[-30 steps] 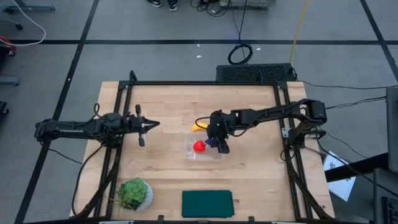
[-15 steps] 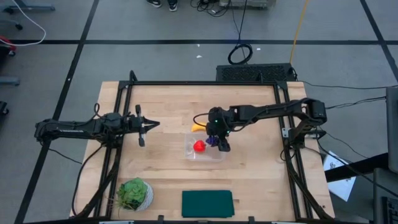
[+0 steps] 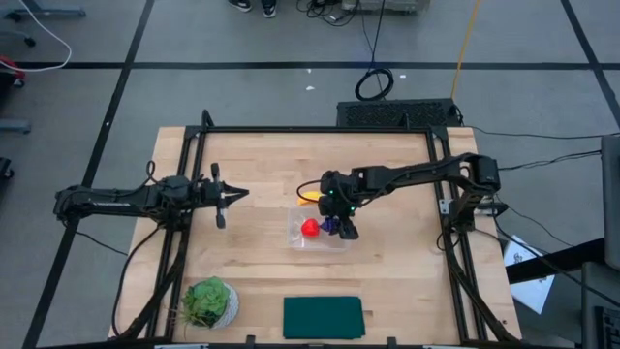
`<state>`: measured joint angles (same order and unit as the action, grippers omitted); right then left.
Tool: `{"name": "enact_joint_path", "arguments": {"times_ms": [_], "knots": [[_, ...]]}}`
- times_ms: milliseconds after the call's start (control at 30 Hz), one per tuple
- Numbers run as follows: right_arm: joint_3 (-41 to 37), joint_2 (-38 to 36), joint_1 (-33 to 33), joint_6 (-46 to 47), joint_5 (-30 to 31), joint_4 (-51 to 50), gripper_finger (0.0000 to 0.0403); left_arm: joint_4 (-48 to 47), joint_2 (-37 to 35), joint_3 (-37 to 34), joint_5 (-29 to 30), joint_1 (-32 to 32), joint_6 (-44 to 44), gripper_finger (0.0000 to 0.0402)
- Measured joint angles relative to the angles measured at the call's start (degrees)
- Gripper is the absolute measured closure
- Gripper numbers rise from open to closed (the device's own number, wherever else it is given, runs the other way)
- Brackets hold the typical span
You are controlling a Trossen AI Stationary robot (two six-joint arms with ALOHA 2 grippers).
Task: Pick and placing Produce into tupperware
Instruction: Put the grapes into the transparent bin
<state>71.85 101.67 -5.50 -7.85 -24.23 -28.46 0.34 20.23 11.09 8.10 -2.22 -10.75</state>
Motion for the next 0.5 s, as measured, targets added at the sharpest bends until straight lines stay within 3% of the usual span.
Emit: {"name": "enact_joint_path", "arguments": {"times_ms": [500], "knots": [[-0.02, 2.03, -0.02, -1.52, -0.09, 0.74, 0.0195, -0.59, 0.02, 0.00, 0.02, 0.00, -0.56, 0.0376]]}}
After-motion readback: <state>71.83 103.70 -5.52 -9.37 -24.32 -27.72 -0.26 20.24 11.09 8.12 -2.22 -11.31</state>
